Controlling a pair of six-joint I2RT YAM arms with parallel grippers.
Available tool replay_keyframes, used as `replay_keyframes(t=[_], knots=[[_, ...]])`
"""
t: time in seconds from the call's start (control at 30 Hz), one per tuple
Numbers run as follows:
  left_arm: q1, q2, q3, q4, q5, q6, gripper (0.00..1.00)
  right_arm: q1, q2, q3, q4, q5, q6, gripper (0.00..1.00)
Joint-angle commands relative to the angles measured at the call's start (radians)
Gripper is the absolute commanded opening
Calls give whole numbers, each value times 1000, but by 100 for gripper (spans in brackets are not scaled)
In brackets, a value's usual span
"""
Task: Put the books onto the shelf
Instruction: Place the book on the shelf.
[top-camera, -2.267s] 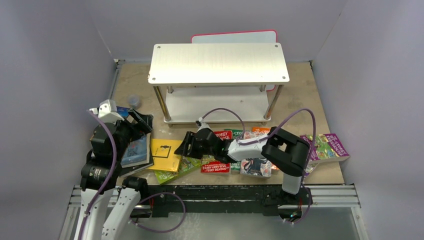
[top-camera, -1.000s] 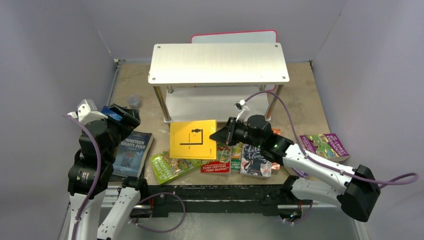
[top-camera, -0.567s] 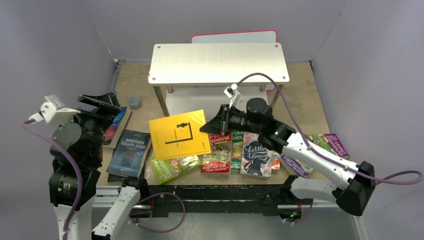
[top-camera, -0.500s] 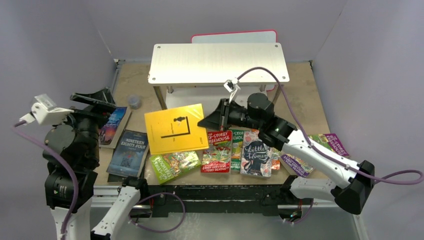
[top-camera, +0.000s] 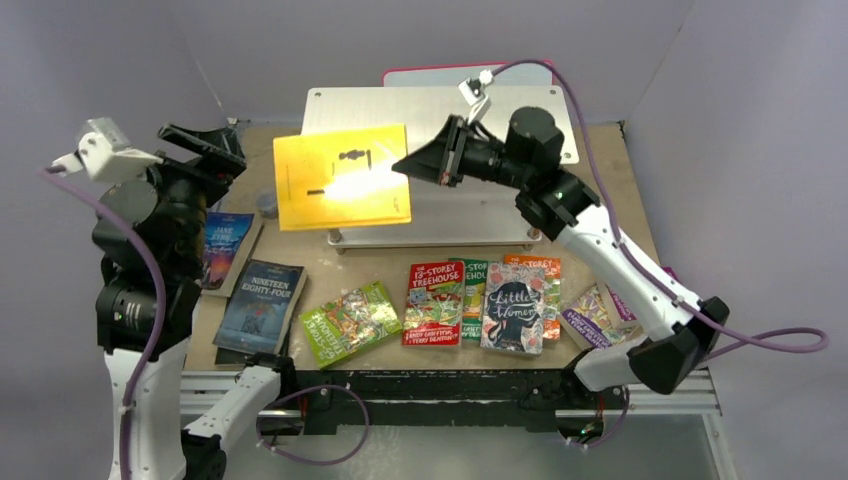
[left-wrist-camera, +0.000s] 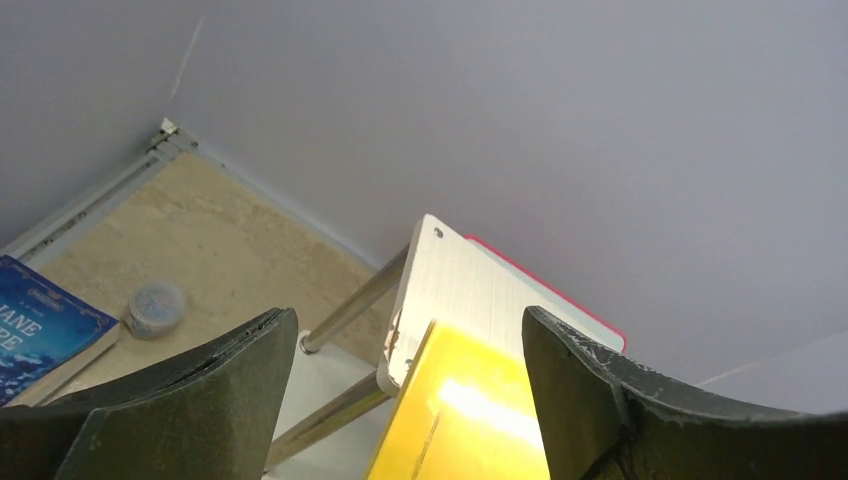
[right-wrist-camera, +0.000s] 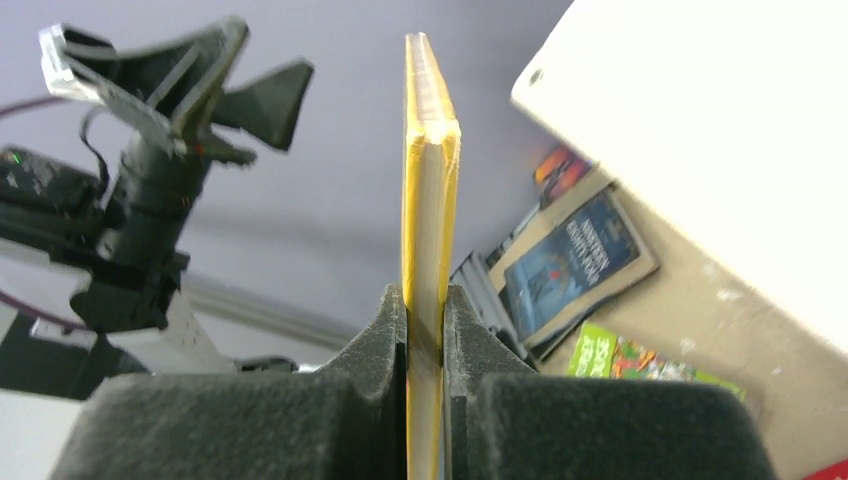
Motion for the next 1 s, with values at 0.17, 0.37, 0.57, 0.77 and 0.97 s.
replay_keyframes(t=[0.17, 0.37, 0.57, 0.77, 0.97], knots=[[9, 66, -49, 90, 199, -21, 82, -197, 137, 282, 69, -159, 146, 0], [9, 115, -83, 122, 260, -36, 82, -289, 242, 320, 117, -311, 240, 0], [9, 163, -105, 167, 296, -44, 82, -309, 291, 339, 29, -299, 146, 0], [9, 194, -124, 192, 341, -51, 73, -318, 345, 391, -36, -228, 96, 0], [9, 198, -123, 192, 327, -31, 49, -320, 354, 393, -76, -126, 54, 0]])
